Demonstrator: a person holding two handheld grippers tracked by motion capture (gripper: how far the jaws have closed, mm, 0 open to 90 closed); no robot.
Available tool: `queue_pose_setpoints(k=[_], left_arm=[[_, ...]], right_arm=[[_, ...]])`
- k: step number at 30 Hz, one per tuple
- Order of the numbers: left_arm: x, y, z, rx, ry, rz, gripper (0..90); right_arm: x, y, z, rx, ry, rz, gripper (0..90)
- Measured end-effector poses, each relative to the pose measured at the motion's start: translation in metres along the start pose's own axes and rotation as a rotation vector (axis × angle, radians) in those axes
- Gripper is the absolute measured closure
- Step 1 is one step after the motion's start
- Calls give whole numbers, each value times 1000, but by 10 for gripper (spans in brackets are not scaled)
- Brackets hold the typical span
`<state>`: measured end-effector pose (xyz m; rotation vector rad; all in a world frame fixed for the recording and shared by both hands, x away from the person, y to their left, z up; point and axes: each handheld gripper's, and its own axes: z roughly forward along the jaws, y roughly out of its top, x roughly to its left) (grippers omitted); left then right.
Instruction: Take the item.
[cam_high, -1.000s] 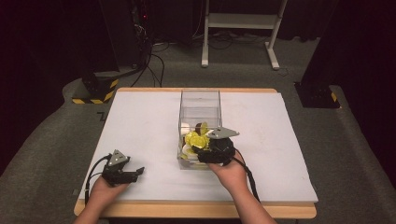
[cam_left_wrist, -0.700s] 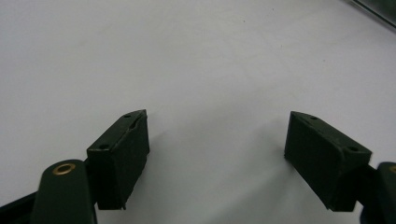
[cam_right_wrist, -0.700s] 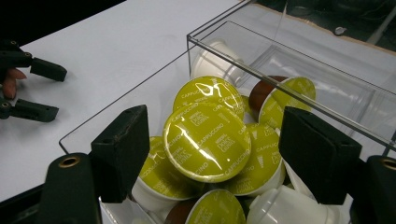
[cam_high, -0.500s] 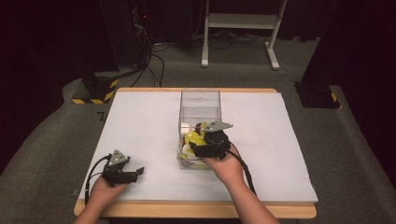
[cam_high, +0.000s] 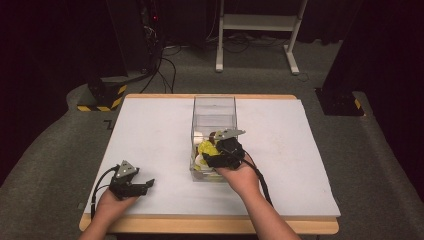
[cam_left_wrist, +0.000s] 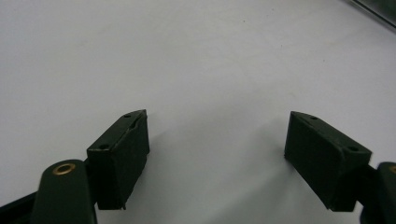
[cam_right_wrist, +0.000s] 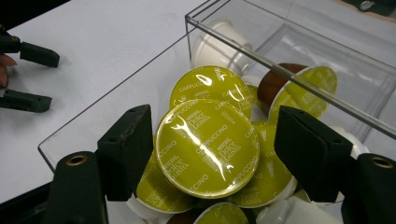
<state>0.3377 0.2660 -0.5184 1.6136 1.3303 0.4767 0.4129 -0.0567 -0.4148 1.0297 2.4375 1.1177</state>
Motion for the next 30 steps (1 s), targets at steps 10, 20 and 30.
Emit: queue_pose_setpoints(k=[10,20,30], left_arm=[[0,0,0,-2,0,-2,222],[0,0,0,1,0,0,222],[0,0,0,0,0,0,222]], right_arm=[[0,-2,4,23,5,4,297],[2,-2,5,28,5,-16,341],[2,-2,5,32,9,-22,373]])
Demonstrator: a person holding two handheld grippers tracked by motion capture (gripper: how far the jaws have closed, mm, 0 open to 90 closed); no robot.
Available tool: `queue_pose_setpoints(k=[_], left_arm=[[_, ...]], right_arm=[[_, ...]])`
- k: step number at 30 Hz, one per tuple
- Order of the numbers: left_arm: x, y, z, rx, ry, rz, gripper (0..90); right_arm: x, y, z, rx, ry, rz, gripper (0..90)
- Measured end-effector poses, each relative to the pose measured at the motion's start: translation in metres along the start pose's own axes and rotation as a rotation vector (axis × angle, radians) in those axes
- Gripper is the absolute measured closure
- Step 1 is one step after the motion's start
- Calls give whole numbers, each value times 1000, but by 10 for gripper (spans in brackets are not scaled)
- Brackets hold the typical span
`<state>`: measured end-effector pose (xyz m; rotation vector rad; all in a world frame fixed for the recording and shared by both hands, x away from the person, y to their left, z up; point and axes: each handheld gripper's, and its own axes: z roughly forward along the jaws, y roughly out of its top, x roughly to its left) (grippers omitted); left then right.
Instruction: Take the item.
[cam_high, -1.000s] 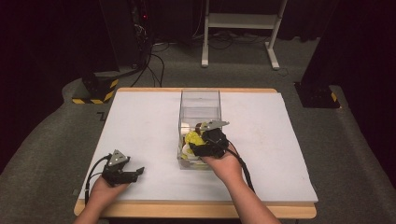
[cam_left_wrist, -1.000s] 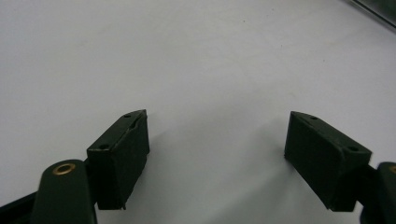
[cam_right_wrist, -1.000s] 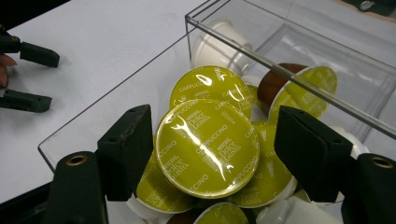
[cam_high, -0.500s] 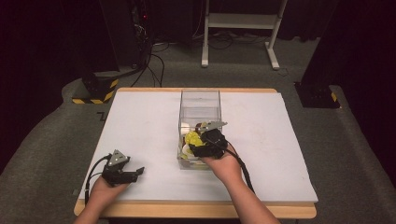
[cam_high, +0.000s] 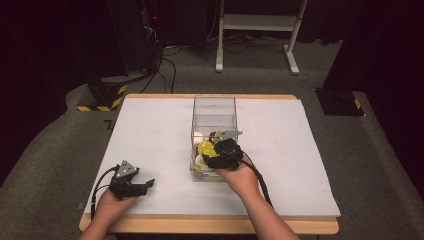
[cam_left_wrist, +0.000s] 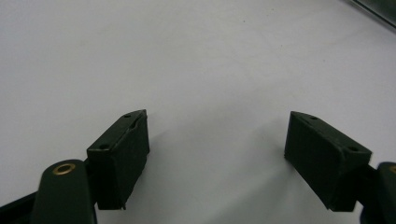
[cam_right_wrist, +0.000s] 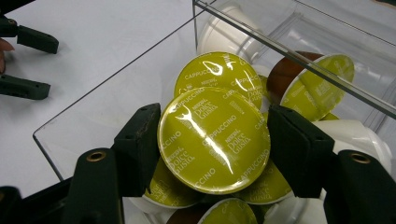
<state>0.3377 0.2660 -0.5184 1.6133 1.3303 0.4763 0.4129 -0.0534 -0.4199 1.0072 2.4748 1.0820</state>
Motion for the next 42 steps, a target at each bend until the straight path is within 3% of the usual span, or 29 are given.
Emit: queue_pose_setpoints(k=[23,35,42], left_arm=[[0,0,0,3,0,4,222],[0,0,0,1,1,2,222],[0,0,0,-2,2,-2,223]], right_arm=[[4,-3,-10,-65,-18,-12,381],[2,-12,-18,-156,-23,7,382],[6,-15,-23,-203,-22,-10,383]])
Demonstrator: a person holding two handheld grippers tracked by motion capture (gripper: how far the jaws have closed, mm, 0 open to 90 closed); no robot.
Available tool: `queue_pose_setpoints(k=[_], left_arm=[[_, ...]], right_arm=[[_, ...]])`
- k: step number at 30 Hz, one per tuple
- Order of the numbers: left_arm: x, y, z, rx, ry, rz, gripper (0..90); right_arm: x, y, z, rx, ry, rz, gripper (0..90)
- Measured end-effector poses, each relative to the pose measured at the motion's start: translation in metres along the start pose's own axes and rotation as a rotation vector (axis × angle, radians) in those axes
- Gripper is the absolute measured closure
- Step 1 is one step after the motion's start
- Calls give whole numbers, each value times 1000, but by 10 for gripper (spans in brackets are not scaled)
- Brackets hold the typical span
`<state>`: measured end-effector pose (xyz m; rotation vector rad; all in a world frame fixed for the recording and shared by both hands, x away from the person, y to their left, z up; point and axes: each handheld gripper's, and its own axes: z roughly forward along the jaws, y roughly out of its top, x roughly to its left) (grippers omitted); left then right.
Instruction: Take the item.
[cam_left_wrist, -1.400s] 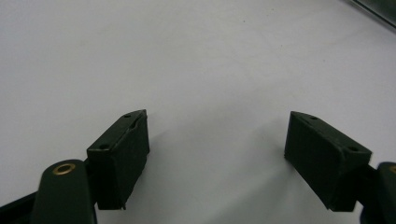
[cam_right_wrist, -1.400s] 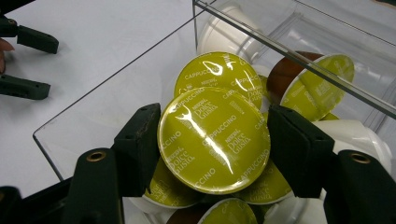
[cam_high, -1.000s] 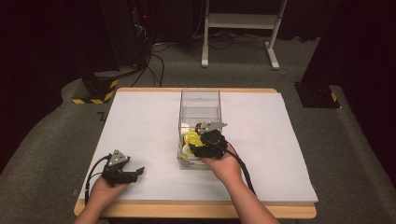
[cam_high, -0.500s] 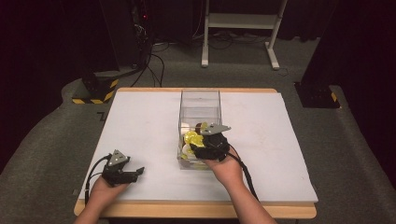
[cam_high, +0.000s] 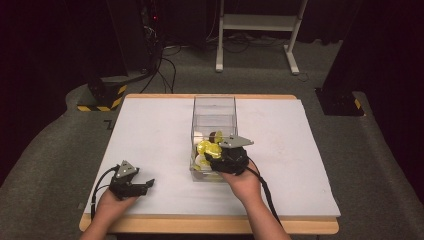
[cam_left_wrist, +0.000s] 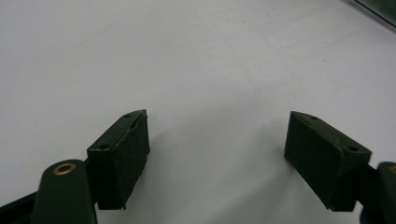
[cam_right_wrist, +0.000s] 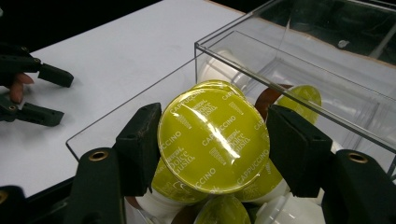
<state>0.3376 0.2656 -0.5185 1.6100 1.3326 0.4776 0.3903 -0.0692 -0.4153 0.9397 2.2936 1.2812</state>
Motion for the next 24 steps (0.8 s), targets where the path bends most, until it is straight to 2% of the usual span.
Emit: queue_pose_setpoints(k=[9,24], left_arm=[[0,0,0,0,0,2,223],[0,0,0,1,0,1,223]], right_arm=[[0,-1,-3,-26,6,12,384],[6,0,-13,-77,-5,-3,384]])
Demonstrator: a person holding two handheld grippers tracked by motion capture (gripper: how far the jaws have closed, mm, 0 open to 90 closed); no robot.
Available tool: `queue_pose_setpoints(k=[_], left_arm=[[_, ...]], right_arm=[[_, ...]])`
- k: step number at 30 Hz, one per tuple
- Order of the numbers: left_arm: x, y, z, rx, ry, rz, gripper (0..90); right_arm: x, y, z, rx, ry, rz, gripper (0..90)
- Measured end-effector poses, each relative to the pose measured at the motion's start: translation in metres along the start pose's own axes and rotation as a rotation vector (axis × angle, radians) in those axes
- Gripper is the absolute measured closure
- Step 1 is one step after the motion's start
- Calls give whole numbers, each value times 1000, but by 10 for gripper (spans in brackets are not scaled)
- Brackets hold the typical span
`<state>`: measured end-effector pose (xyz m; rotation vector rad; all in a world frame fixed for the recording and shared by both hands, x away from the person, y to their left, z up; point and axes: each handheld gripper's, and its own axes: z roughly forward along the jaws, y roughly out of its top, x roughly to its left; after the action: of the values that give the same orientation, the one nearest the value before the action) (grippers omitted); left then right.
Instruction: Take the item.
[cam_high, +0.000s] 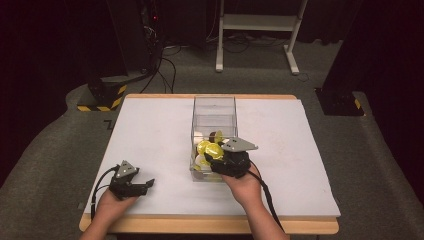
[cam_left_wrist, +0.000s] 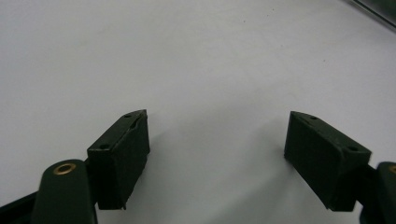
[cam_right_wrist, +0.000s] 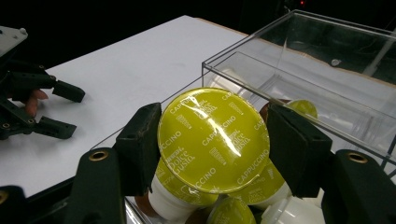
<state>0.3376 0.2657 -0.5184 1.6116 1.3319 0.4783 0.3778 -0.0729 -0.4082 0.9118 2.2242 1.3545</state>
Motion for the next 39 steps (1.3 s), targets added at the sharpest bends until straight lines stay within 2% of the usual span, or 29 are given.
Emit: queue_pose_setpoints(k=[9,39], left_arm=[[0,0,0,0,0,0,223],[0,0,0,-1,-1,-1,224]], right_arm=[[-6,4,-12,-35,-30,2,384],[-33,1,-44,-77,-120,41,384]])
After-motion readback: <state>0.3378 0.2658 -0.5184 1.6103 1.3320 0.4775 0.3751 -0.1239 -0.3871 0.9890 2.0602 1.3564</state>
